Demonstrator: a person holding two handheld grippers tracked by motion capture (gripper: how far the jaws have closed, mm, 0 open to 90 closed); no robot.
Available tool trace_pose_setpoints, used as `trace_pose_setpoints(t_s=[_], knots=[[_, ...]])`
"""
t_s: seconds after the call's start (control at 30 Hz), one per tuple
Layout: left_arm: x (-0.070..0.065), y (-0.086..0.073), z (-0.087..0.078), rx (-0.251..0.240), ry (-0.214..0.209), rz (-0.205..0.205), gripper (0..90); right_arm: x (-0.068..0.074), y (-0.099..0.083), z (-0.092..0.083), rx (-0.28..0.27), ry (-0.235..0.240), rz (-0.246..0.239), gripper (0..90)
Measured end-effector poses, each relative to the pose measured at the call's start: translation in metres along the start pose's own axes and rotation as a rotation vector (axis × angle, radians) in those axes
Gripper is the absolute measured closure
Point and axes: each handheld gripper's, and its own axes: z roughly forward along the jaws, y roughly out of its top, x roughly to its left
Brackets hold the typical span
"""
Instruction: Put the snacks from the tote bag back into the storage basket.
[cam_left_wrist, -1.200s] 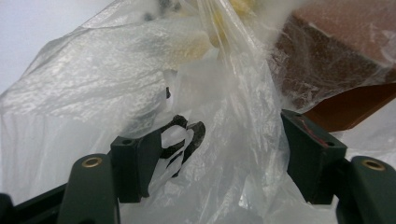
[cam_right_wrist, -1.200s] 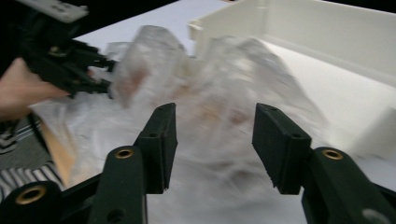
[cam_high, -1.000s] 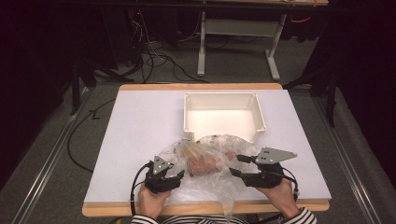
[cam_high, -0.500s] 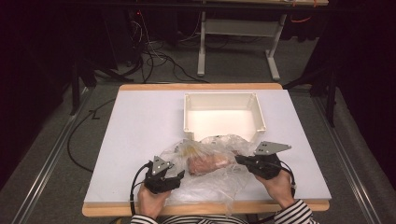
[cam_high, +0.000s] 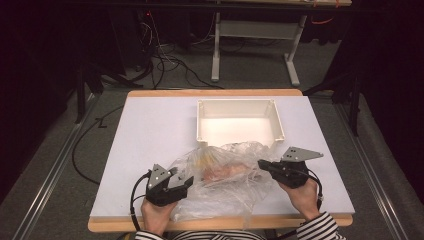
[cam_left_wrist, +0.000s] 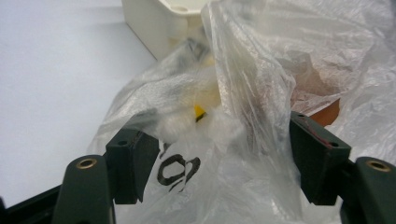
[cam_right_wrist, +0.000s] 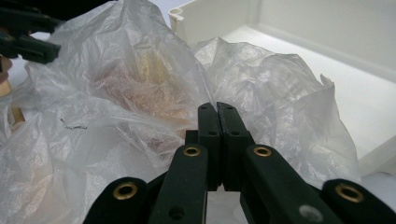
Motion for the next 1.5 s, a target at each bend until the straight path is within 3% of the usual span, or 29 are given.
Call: trace_pose_setpoints(t_s=[0.1,0.23,0.3,0.47,0.63,0.7,0.93,1.07,1.2,1.37,1.5], knots=[[0.001,0.003,-0.005,0.001,0.000,0.007,31.2,0.002,0.001,0.003,0.003,0.002,-0.006,90.0],[0.005,0.004,-0.010,-0.020,-0.020,-0.021,31.1,0.001,0.003,0.005,0.008,-0.017,-0.004,90.0],[0.005,0.004,-0.013,-0.035,-0.024,-0.028,31.0,-0.002,0.003,0.009,0.035,-0.049,-0.014,90.0],[0.009,0.004,-0.013,-0.023,-0.006,-0.028,30.8,-0.009,-0.003,0.020,0.067,-0.054,0.017,90.0],[0.013,0.002,-0.017,-0.048,-0.012,-0.055,31.0,-0.013,-0.007,0.027,0.114,-0.065,0.023,90.0],[0.014,0.001,-0.016,-0.041,-0.002,-0.057,31.1,-0.015,-0.010,0.032,0.137,-0.065,0.025,90.0],[0.014,-0.009,-0.001,0.053,0.060,-0.024,33.4,-0.024,-0.013,0.017,0.087,-0.086,0.070,90.0],[0.013,-0.014,0.008,0.069,0.082,-0.023,35.4,-0.031,-0.016,0.008,0.072,-0.105,0.083,89.9],[0.010,-0.016,0.016,0.094,0.105,0.004,36.8,-0.037,-0.022,0.003,0.069,-0.123,0.108,89.5],[0.010,-0.014,0.019,0.098,0.108,0.007,38.2,-0.044,-0.036,0.009,0.131,-0.142,0.122,88.4],[0.010,-0.015,0.021,0.106,0.113,0.007,38.8,-0.045,-0.041,0.014,0.160,-0.137,0.135,80.9]])
